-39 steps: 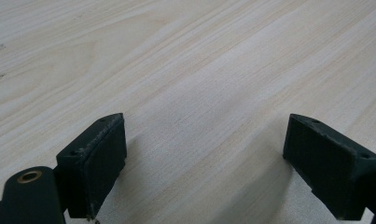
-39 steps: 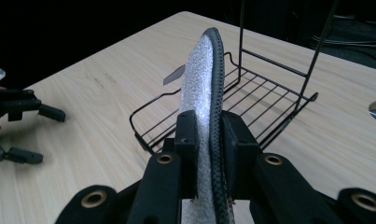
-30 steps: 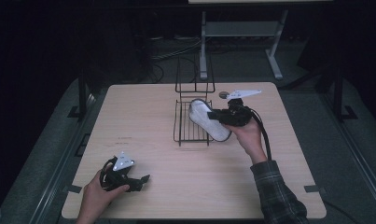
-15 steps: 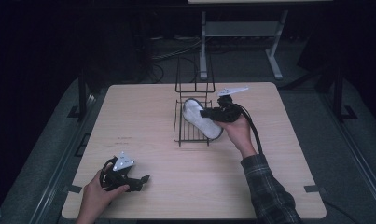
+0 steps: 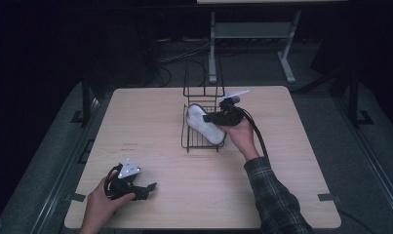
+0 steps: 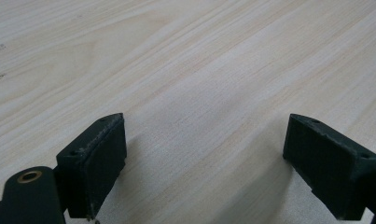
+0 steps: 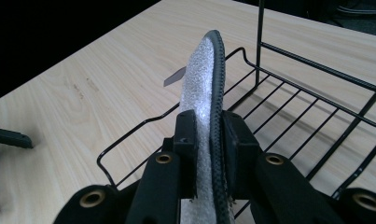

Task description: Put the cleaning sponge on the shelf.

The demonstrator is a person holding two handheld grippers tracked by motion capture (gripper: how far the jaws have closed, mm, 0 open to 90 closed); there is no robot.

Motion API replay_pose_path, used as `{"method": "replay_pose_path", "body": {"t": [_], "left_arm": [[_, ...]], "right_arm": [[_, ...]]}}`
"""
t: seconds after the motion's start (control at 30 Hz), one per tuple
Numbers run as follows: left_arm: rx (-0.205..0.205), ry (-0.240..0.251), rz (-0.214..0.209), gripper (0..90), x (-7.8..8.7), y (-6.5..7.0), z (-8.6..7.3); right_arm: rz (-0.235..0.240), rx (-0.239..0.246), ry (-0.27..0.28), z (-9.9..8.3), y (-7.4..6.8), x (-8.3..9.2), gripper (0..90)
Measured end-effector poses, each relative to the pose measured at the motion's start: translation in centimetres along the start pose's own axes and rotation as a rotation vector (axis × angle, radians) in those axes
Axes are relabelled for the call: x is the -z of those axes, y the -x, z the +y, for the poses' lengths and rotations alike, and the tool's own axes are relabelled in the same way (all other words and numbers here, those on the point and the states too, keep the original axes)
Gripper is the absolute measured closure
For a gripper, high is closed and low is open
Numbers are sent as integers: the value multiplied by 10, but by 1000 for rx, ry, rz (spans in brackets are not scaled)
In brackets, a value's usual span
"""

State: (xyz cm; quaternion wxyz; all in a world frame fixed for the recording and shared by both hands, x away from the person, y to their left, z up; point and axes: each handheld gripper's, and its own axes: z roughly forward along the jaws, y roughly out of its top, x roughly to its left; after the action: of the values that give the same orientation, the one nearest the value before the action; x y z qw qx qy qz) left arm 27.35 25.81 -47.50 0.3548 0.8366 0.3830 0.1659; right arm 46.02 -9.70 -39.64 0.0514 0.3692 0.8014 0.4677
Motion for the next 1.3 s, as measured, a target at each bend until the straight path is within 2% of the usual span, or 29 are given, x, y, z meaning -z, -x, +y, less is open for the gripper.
{"method": "replay_pose_path", "body": {"t": [0.27, 0.4, 0.67, 0.77, 0.83, 0.93, 1.1, 1.23, 1.27, 1.3], "left_arm": [[0, -1, 1, 124, 0, 0, 0], [0, -1, 0, 124, 0, 0, 0], [0, -1, 1, 124, 0, 0, 0], [0, -1, 1, 124, 0, 0, 0], [0, -1, 1, 124, 0, 0, 0], [0, -1, 1, 124, 0, 0, 0], [0, -1, 1, 124, 0, 0, 0], [0, -1, 1, 124, 0, 0, 0], [0, -1, 1, 124, 0, 0, 0], [0, -1, 1, 124, 0, 0, 0]], "right_arm": [[-26, -6, -1, 0, 6, -6, 745], [-75, -2, -8, -2, 11, -9, 700], [-103, -8, -15, -4, 17, -10, 673], [-130, -16, -17, -6, 20, -11, 631], [-129, -16, -18, -7, 22, -12, 623], [-155, -10, -41, -9, 24, -13, 602], [-169, -2, -56, -11, 26, -14, 601], [-162, 9, -35, -10, 27, -7, 600], [-159, 7, -27, -11, 25, 0, 673], [-159, 7, -27, -11, 25, 0, 673]]}}
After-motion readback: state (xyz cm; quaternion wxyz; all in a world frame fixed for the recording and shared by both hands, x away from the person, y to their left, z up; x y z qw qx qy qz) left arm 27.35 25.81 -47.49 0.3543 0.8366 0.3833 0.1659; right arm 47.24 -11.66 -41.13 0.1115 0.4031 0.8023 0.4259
